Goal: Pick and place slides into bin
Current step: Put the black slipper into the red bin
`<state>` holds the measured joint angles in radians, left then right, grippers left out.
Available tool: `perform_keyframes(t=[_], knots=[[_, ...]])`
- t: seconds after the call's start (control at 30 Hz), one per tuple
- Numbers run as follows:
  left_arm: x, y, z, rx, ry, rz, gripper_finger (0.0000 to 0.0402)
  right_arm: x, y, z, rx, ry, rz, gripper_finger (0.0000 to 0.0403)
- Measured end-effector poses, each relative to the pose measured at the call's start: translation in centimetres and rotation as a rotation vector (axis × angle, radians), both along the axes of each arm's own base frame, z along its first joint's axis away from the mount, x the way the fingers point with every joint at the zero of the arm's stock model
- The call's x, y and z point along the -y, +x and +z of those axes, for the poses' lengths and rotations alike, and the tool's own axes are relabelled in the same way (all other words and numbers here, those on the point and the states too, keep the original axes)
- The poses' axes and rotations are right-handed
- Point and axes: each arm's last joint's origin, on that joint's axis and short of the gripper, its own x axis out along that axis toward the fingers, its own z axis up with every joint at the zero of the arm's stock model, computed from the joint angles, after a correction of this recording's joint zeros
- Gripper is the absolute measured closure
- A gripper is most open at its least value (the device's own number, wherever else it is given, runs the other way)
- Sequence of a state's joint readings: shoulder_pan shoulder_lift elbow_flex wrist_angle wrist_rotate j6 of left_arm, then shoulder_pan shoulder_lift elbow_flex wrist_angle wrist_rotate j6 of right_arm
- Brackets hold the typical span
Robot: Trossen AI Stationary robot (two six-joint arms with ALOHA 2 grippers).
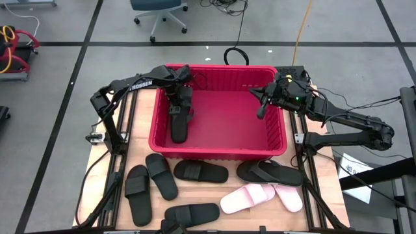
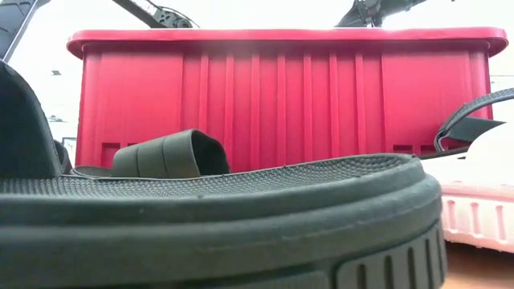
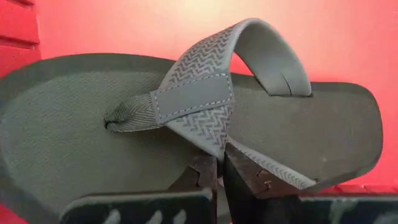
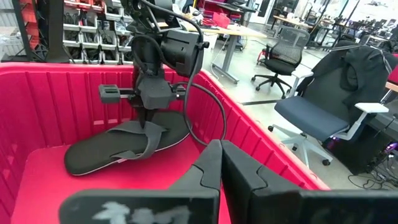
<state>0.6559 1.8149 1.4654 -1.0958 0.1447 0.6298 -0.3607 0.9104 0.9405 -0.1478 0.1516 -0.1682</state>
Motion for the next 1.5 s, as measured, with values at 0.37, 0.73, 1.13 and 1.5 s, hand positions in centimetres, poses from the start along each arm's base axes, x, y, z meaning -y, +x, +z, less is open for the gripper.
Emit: perform_keyframes(t=[0.37,0.73,1.13,1.5], knots=[[0.1,0.1,0.0,-0.009,0.02,-0.035,0.0322,0.0,0.0,0.0,0.015,0.024,-0.005,0.0403],[0.1,0.1,0.0,-0.01,0.015,-0.006,0.0269,0.0,0.0,0.0,0.014,0.023,-0.005,0.0403],[2.0,-1.3,7.1,0.179,0.113,0.118,0.0268,-1.2,-3.1,3.7,-0.116,0.076,-0.01,0.0403],[8.0,-4.7,15.9,0.432,0.296,0.291,0.0268,-5.1,-8.1,8.8,-0.294,0.252,0.341,0.0403]])
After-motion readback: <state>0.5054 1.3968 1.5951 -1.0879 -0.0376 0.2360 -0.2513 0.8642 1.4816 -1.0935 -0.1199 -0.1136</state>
